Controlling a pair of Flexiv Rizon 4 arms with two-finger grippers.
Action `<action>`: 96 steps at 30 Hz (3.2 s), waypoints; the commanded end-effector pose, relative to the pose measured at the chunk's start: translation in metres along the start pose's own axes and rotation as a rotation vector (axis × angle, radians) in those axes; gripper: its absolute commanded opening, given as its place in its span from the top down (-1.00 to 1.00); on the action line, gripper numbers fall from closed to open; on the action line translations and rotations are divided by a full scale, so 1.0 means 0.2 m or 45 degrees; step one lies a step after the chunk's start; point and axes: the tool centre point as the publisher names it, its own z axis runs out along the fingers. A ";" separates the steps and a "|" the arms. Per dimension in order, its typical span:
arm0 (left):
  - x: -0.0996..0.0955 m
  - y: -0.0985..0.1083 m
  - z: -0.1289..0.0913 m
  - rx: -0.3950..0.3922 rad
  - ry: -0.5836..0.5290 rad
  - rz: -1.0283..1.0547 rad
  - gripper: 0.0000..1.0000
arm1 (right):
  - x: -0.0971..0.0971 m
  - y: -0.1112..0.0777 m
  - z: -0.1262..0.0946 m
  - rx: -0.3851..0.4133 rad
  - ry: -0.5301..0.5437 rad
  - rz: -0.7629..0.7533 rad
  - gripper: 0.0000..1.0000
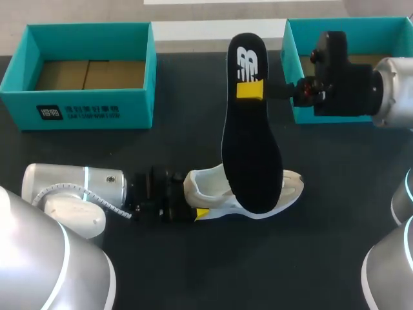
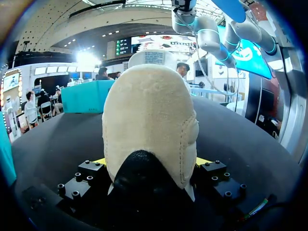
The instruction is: Take the shoe out of the shoebox, open the shoe tongue, remove and reinsert the insole, then place the shoe into the shoebox
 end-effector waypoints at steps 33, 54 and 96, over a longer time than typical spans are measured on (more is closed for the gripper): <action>0.01 -0.13 -0.12 -0.307 0.039 -0.124 -1.00 | 0.00 0.00 0.01 -0.001 -0.004 0.001 1.00; 0.00 -0.37 -0.23 -0.863 0.153 -0.079 -1.00 | 0.00 0.00 0.01 -0.001 -0.004 0.001 1.00; -0.15 -0.42 -0.03 -1.273 0.073 -0.047 -1.00 | 0.00 0.00 0.01 -0.001 -0.004 0.001 1.00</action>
